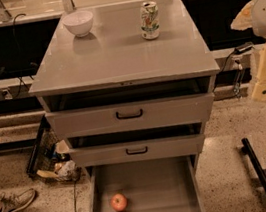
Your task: Pick apple from bottom drawer and place on counter
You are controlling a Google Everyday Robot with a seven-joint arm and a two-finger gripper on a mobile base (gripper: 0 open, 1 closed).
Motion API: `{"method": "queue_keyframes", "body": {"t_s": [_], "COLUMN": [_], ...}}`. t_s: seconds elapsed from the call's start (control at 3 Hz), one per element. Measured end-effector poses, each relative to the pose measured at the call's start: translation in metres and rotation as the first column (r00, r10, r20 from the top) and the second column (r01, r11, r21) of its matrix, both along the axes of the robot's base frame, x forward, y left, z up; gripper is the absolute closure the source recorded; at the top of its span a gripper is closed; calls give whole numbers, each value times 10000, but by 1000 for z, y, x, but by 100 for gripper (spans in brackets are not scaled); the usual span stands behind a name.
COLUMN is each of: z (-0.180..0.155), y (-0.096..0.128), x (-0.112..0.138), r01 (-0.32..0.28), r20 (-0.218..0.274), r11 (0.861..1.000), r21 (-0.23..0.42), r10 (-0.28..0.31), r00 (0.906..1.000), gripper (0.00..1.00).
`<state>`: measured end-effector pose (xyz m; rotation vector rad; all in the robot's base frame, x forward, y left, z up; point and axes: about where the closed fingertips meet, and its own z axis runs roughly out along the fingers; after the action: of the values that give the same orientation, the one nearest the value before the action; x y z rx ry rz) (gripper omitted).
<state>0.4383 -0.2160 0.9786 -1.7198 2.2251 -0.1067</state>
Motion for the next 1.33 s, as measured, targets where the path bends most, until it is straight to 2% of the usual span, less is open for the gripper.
{"method": "queue_keyframes", "body": {"t_s": [0.33,0.67,1.33], "z": [0,-19,-92], "y": [0,14,71], "x": [0,0,-4], "r01": [0,-211,-727], "r20": [0,-73,-681], "r11": [10000,9989,9793], "r21": [0,422,1888], "r10": [0,214,869], "r00": [10000,9997,9939], "gripper": [0,0,0]}}
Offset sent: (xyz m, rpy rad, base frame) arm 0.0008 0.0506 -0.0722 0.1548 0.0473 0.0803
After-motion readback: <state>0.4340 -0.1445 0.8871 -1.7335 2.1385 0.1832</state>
